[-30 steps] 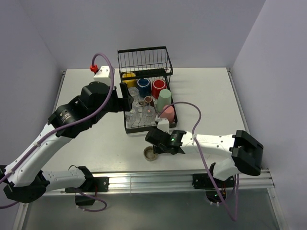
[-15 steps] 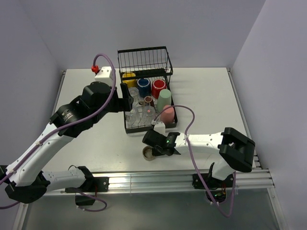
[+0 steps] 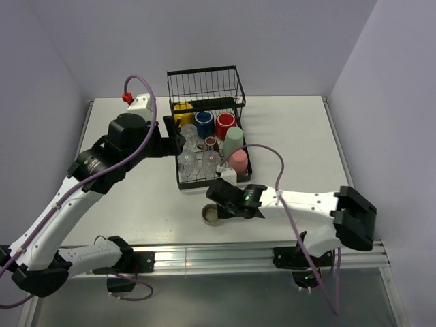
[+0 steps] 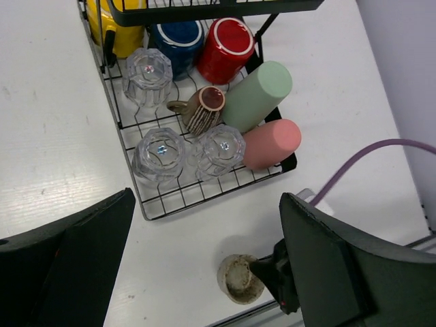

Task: Load the cups into the dish rack
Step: Grab a cup with the right arm, then pass the cup from the right arm to the left

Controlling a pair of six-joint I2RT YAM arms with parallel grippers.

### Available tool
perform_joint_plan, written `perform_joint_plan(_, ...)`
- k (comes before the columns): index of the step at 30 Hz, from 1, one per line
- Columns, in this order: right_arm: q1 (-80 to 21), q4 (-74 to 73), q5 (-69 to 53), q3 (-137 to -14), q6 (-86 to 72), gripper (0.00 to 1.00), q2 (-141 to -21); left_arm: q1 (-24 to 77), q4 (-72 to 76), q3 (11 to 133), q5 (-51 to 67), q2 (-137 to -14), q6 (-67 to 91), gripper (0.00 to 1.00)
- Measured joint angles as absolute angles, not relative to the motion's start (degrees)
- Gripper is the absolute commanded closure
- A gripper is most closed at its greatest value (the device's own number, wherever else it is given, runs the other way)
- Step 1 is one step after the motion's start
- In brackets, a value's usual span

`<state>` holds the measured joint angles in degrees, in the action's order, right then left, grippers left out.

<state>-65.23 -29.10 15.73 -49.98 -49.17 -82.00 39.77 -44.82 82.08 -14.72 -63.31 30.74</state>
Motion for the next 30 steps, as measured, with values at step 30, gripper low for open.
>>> perform_joint_plan(30,-35.73,-0.47,-33.10,-69.87,-55.42,1.00,-75.46,10.94,26.79,59.48,58.17,-65.19,61.60,0.03)
